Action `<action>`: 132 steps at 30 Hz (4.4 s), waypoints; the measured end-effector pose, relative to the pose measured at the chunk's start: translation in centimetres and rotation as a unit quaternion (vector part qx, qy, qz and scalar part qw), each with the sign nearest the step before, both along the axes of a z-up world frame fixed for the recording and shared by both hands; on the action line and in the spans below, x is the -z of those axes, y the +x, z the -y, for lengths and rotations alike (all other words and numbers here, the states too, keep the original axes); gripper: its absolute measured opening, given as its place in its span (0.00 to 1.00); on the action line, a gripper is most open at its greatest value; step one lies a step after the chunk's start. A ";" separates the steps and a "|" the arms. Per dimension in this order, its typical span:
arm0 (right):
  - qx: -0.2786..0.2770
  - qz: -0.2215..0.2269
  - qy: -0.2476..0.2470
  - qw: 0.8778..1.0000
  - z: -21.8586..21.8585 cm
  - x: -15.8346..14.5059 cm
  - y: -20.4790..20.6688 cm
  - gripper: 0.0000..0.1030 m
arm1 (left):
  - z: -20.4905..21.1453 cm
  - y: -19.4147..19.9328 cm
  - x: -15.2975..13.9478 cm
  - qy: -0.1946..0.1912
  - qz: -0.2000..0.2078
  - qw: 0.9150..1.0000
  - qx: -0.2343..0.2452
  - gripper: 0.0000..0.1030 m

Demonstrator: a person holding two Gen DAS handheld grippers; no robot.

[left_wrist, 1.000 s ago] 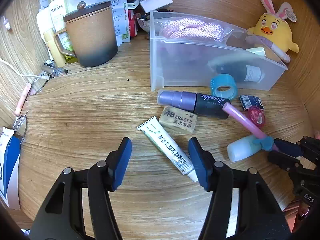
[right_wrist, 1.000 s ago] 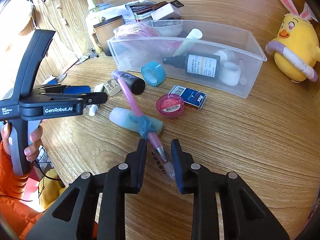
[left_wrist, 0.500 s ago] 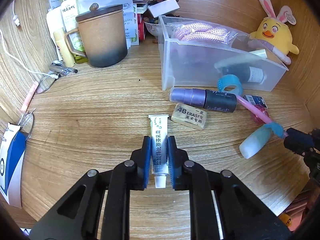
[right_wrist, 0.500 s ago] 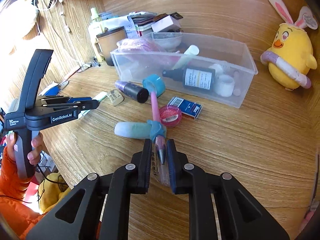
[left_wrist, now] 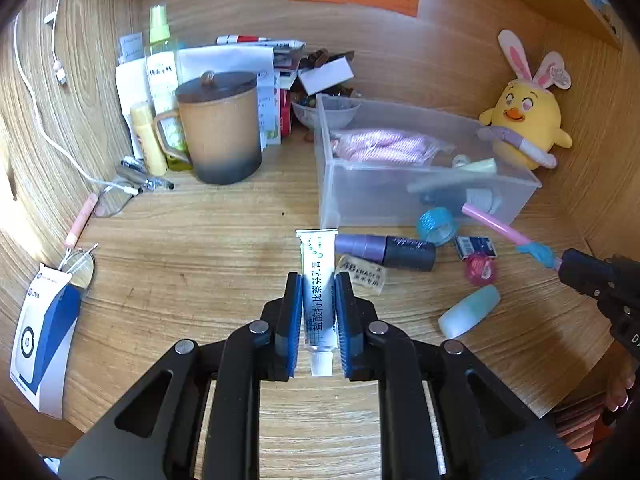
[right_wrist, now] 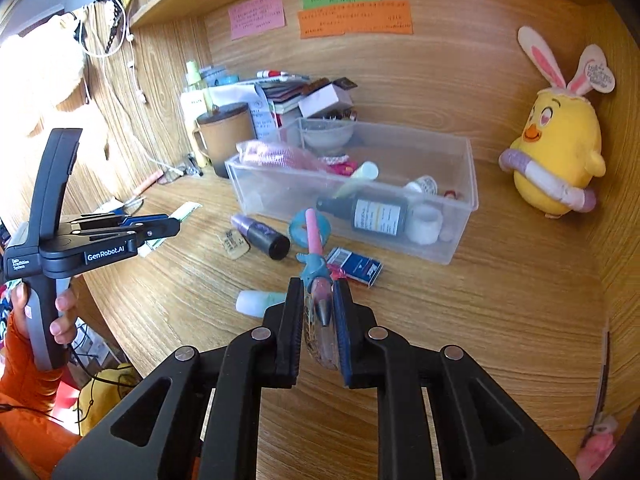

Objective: Organize objects
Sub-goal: 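Grasp the white toothpaste tube with the left gripper while the right grasps the pink brush, then carry the toothpaste tube and pink brush into the clear box and release both, then grasp the eraser with the left gripper while the right grasps the pink lip balm, then carry the eraser and pink lip balm into the clear box and release both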

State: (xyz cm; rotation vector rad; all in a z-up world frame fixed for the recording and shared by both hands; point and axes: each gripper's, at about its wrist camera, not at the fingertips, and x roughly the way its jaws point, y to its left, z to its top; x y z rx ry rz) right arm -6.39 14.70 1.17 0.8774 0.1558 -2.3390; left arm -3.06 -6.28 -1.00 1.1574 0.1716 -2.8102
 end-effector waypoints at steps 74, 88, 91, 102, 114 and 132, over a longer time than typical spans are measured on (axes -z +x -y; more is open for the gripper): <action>0.061 -0.013 0.000 0.998 0.8 -1.4 -7.6 0.63 | -4.0 -8.9 -4.9 -0.036 -0.047 0.994 0.096 0.97; 0.040 0.036 0.018 0.998 3.1 2.7 -5.0 0.69 | -0.8 -6.2 1.7 -0.032 0.052 0.995 0.083 0.97; 0.039 0.061 0.021 0.997 3.6 4.0 -5.4 0.69 | -0.4 -6.1 3.1 -0.025 0.072 0.994 0.085 0.97; 0.025 0.110 0.045 0.993 5.0 6.7 -6.7 0.43 | 0.1 -6.5 5.0 0.003 0.095 0.990 0.109 0.90; 0.031 0.096 0.054 0.993 5.3 6.7 -6.8 0.31 | -0.5 -6.7 4.7 -0.008 0.090 0.987 0.132 0.39; 0.041 0.019 0.012 0.999 3.6 0.9 -5.1 0.31 | 0.6 -4.7 -0.9 0.003 0.011 0.996 0.092 0.39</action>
